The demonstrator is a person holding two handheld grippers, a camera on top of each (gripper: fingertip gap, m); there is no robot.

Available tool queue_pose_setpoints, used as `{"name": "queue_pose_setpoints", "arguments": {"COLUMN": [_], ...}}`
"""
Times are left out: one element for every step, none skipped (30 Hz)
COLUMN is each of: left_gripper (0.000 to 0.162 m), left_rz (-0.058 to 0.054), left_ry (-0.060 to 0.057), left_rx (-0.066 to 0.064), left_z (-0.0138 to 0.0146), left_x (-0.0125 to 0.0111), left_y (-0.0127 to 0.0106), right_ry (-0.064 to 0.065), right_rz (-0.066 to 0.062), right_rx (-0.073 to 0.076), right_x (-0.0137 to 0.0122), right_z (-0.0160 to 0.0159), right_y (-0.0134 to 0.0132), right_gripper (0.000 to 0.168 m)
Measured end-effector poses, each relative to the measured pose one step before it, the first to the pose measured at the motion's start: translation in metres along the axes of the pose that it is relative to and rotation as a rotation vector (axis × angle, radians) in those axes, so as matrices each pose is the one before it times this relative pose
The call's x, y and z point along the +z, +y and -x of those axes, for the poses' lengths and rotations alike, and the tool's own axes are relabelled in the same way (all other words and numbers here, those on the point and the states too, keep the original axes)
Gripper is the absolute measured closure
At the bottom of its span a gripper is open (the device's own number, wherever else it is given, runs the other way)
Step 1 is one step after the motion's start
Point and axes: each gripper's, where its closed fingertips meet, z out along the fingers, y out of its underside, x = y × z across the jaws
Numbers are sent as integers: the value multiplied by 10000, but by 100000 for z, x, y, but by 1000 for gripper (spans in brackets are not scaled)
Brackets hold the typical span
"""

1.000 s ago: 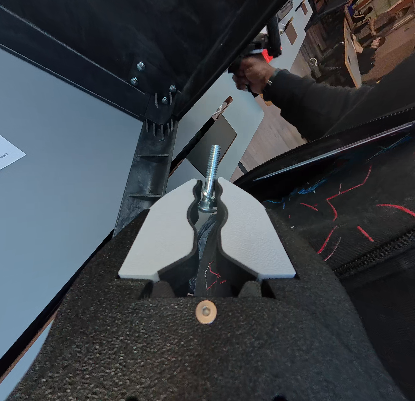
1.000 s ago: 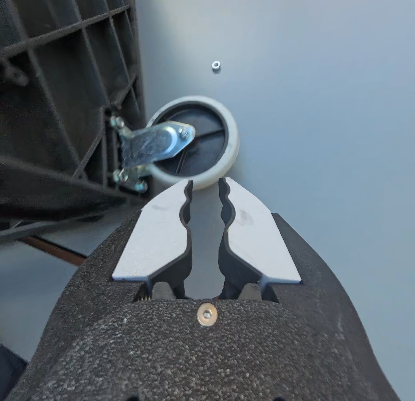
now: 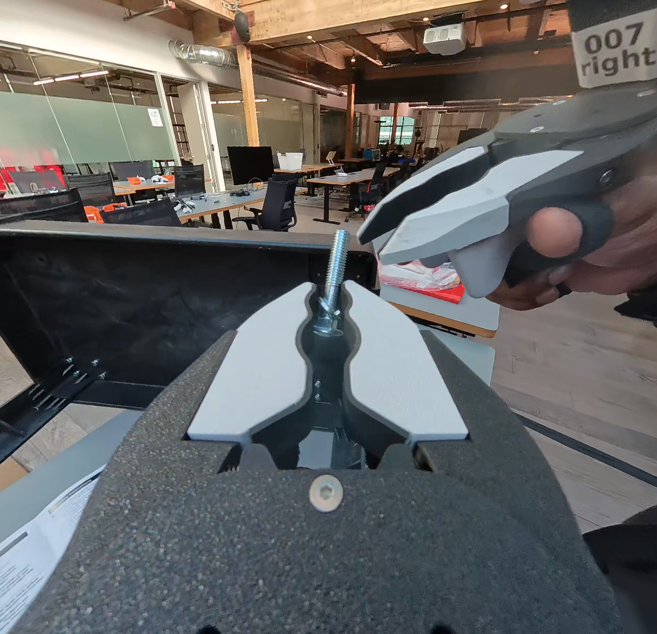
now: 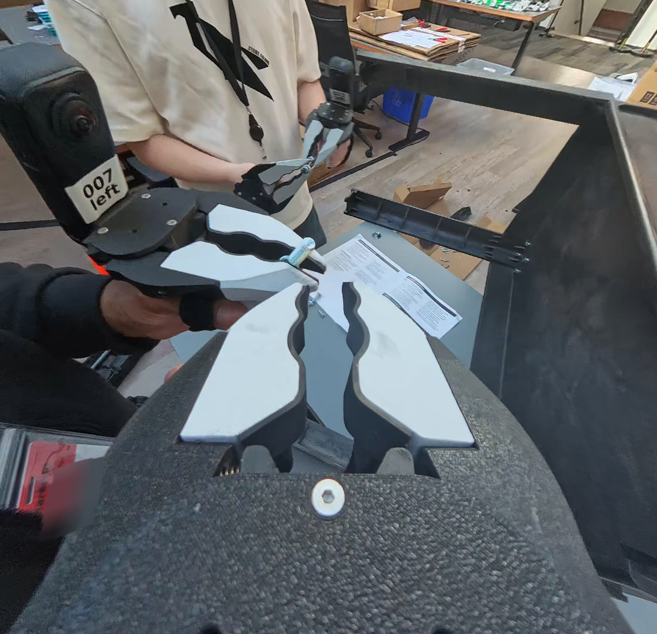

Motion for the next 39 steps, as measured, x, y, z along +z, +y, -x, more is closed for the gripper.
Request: {"name": "queue_pose_setpoints", "arguments": {"left_gripper": [151, 151, 151, 151, 151, 151, 151, 151, 151, 151, 151, 151, 151, 151, 151, 150, 150, 150, 147, 144, 141, 137, 135, 132, 130, 129, 128, 128, 128, 128, 128, 128, 128, 128, 128, 128, 128, 128, 127], "left_rz": [-88, 0, 40, -30, -87, -62, -11, 37, 34, -16, -37, -34, -15, 39, 54, 13, -19, -66, -126, -82, 6, 76, 89, 42, -34, -81, -74, -33, 8, 21, 45, 78, 2, -187, -344, -404, -425, -411, -402], "left_ry": [-21, -53, -6, 10, 31, 29, -18, -93, -60, -82, -104, -72, -49, -30, -54, -50, -43, -94, -135, -107, -30, 24, 30, -47, -91, -43, -45, -53, -26, -13, -32, -22, 59, 161, 213, 257, 350, 390, 306], "left_rx": [147, 119, 100, 89, 81, 82, 76, 31, -28, -75, -91, -62, -12, 17, 1, -34, -72, -84, -58, -31, -35, -74, -93, -112, -118, -92, -87, -98, -103, -121, -130, -157, -199, -140, -70, -155, -364, -506, -523], "left_z": [-273, -164, -173, -179, -176, -160, -82, 83, 67, 86, 121, 73, 49, 62, 130, 129, 104, 149, 192, 180, 99, 47, 29, 122, 150, 74, 72, 98, 95, 138, 229, 214, 52, -166, -276, -289, -314, -291, -144], "left_x": [-305, -240, -210, -217, -203, -141, -50, 27, 79, 80, 83, 114, 123, 132, 115, 52, -6, -100, -147, -147, -89, -44, -15, -21, -35, -36, -10, 20, 34, 61, 96, 92, -10, -115, -175, -150, -144, -149, -166], "left_y": [-336, -203, -132, -196, -243, -199, -96, -2, 1, -64, -93, -77, -22, 53, 72, 3, -53, -134, -200, -133, -10, 99, 127, 62, -42, -137, -125, -69, 44, 187, 395, 463, 219, -174, -419, -515, -595, -621, -595], "right_ry": [-251, -231, -166, -136, -81, -22, -59, -146, -115, -32, -14, -94, -147, -161, -119, -61, -91, -110, -37, -6, -30, -52, -72, -36, 29, 66, 27, -31, -44, -21, -70, -102, -104, -50, -32, -118, -222, -178, -72], "right_rz": [5, -18, -14, 4, 78, 106, 62, 14, -16, -2, 1, -19, -39, -40, -20, -20, -42, -61, -65, -60, -65, -35, -43, -81, -41, 12, 1, -97, -113, -55, -53, -150, -191, -107, 30, 24, -161, -198, -71], "right_rx": [36, 7, 2, -15, -18, -43, -52, -27, -14, -26, -42, -24, -21, 11, 55, 60, 53, 47, 55, 59, 80, 76, 21, -37, -72, -68, -44, -46, -64, -75, -41, 59, 85, 35, 59, 170, 138, 21, -45], "right_x": [41, 53, 95, 186, 256, 297, 274, 218, 147, 99, 52, 32, 40, 81, 107, 115, 92, 59, 37, 15, -8, -10, -3, -35, -34, -5, -20, -87, -103, -12, 18, -44, -82, 26, 133, 80, -74, -90, 18], "right_z": [821, 743, 559, 398, 194, 32, 66, 183, 140, 0, -93, -27, 8, 28, -17, -95, -50, -37, -182, -245, -222, -150, -55, -25, -72, -133, -36, 117, 156, 52, 45, 132, 158, -20, -196, -48, 326, 389, 157], "right_y": [-399, -344, -288, -208, -67, -8, -57, -137, -201, -176, -154, -145, -125, -92, -30, -57, -104, -144, -155, -166, -188, -177, -200, -279, -254, -179, -192, -371, -359, -176, -106, -278, -365, -145, 201, 179, -231, -348, -123], "right_gripper": [148, 148, 148, 148, 148, 147, 147, 147, 151, 156, 157, 158, 159, 160, 161, 161, 161, 161, 161, 161, 161, 161, 161, 161, 161, 161, 161, 161, 161, 161, 161, 161, 161, 161, 161, 161, 161, 161, 161]}}
